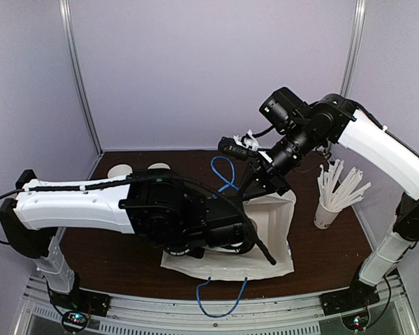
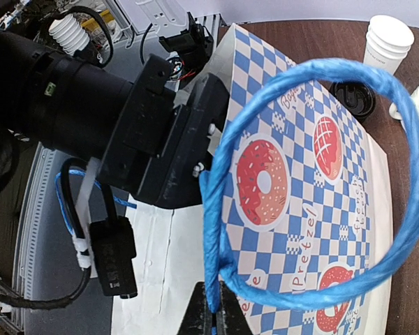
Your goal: Pack the takeout coffee
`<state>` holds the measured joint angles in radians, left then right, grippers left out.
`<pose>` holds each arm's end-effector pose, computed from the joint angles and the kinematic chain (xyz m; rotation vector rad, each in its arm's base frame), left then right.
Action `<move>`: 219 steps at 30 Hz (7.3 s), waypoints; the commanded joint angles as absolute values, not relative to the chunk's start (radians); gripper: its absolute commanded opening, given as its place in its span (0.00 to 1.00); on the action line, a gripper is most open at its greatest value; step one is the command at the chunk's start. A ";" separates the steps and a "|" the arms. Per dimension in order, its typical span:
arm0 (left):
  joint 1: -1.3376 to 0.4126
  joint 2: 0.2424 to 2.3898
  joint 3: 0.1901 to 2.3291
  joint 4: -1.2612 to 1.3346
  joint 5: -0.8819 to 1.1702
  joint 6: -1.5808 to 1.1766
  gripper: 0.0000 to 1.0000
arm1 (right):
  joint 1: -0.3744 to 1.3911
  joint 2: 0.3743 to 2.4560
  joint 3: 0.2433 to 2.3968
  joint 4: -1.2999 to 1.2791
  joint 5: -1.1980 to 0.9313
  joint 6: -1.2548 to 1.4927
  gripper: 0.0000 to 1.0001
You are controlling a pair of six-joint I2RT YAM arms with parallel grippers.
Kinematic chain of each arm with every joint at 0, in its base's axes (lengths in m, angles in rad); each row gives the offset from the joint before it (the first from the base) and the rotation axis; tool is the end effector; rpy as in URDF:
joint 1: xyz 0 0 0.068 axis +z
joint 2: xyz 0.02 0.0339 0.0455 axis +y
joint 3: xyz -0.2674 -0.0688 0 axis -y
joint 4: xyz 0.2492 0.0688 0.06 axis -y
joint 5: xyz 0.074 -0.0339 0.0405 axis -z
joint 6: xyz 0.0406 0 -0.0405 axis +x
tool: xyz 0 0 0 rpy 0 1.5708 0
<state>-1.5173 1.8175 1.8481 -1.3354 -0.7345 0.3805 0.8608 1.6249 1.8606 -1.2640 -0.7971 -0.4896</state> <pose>0.0464 -0.3580 0.3399 1.9262 1.5365 0.6206 0.1837 0.2583 0.4094 -1.8039 1.7810 1.1712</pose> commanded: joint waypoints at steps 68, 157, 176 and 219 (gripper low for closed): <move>-1.368 1.906 1.608 -1.084 -0.770 0.410 0.58 | 0.866 1.697 1.930 -1.284 -0.863 -0.470 0.03; -0.897 2.073 1.995 -1.338 -0.047 0.247 0.77 | 0.623 1.612 1.926 -1.362 -0.896 -0.527 0.69; -0.897 1.947 2.032 -1.357 -0.024 0.246 0.98 | 0.623 1.624 1.941 -1.368 -0.892 -0.525 0.69; -0.704 1.874 2.270 -1.226 0.204 0.264 0.84 | 0.623 1.577 1.878 -1.337 -0.819 -0.545 0.67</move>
<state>-0.7246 1.8332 2.2326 -1.1973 0.0933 0.2668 0.6277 1.6238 1.8992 -1.3590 -0.8513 -0.5365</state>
